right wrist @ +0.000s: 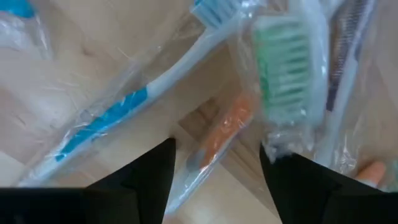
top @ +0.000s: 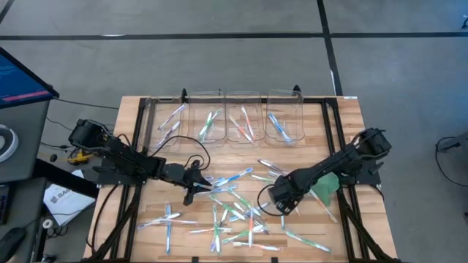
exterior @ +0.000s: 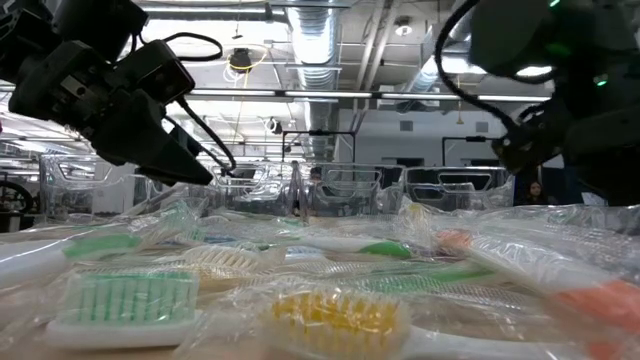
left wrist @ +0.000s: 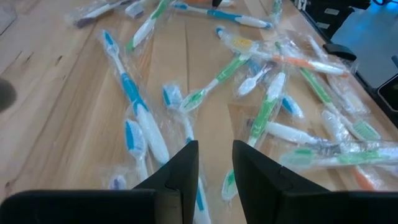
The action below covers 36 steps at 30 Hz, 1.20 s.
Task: Pick & Place Toothbrushes
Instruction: Put the orange toothbrush into the middle right transparent bin
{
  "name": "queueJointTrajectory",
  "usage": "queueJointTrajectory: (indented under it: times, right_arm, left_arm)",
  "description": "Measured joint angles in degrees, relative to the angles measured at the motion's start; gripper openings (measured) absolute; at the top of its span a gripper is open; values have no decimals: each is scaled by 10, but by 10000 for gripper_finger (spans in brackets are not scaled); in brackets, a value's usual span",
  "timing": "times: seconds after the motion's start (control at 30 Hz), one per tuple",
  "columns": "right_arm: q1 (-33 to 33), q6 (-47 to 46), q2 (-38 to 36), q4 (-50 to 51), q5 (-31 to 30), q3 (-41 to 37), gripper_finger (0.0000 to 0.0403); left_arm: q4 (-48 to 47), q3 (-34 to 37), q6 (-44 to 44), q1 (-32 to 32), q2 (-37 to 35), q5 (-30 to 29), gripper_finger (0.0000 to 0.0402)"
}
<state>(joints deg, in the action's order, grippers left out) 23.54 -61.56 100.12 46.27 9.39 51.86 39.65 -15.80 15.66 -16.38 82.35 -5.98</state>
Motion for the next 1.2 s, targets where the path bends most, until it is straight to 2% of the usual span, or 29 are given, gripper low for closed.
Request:
queueJointTrajectory:
  times: [0.1,0.17,0.37,0.4,0.57,0.7,0.8,0.9,1.03,1.2]
  right_arm:
    - [-19,21,16,7,51,3,206]
    - [-27,31,18,16,61,7,176]
    - [-30,46,0,58,78,38,31]
    - [-28,50,-9,63,82,43,20]
    - [-13,34,-38,110,75,65,28]
    - [-2,32,-59,163,69,98,11]
    - [-2,35,-74,201,38,134,17]
    - [-13,75,-82,255,-28,176,19]
    - [-61,168,-84,297,-127,235,10]
    - [-158,263,-79,278,-174,304,15]
  left_arm:
    - [9,2,0,0,0,0,92]
    - [9,3,0,0,0,0,92]
    - [12,3,0,0,0,0,92]
    - [12,3,0,0,0,0,92]
    - [13,3,0,0,0,0,92]
    - [13,3,0,0,0,0,92]
    - [13,3,0,0,0,0,92]
    - [15,3,0,0,0,0,92]
    - [17,3,0,0,0,0,92]
    - [17,3,-1,0,0,-34,92]
